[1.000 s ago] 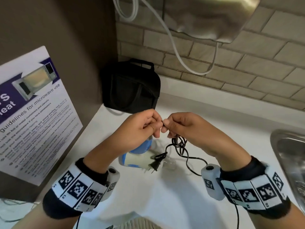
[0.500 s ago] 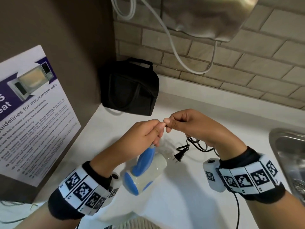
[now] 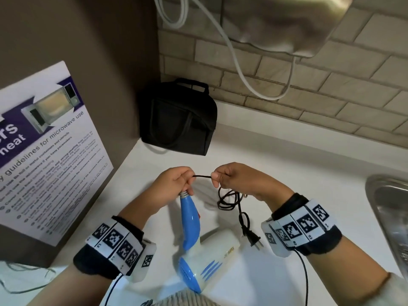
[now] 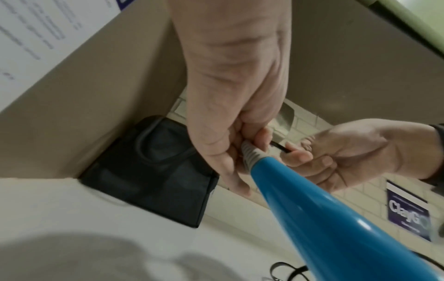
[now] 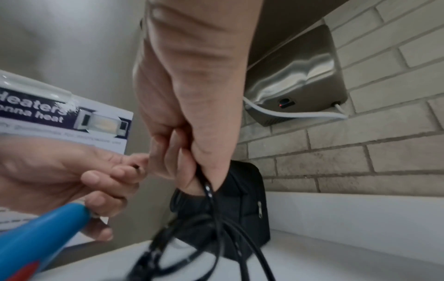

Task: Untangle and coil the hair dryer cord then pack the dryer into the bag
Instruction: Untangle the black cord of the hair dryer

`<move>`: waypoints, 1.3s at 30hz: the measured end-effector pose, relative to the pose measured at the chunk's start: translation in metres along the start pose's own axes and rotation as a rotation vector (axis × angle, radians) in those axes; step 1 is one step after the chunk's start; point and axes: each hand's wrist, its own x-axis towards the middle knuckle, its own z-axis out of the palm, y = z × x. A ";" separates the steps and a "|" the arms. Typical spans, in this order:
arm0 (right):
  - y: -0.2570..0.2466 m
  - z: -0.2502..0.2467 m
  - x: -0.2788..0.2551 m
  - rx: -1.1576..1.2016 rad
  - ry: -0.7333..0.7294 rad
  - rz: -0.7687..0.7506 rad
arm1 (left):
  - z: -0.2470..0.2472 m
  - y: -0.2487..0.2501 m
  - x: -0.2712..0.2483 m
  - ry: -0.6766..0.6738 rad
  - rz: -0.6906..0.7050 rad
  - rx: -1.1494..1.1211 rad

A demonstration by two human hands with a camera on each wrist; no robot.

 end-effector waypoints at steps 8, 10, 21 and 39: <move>0.035 0.013 0.012 0.028 -0.044 0.073 | -0.019 -0.041 0.001 0.100 -0.130 -0.030; 0.042 0.014 0.013 0.025 -0.046 0.097 | -0.024 -0.051 0.001 0.118 -0.160 -0.032; 0.078 0.019 0.011 -0.036 0.013 0.303 | -0.052 -0.092 -0.007 0.113 -0.337 0.114; 0.002 0.007 -0.007 -0.011 0.198 0.004 | 0.023 0.014 -0.007 -0.025 0.167 0.331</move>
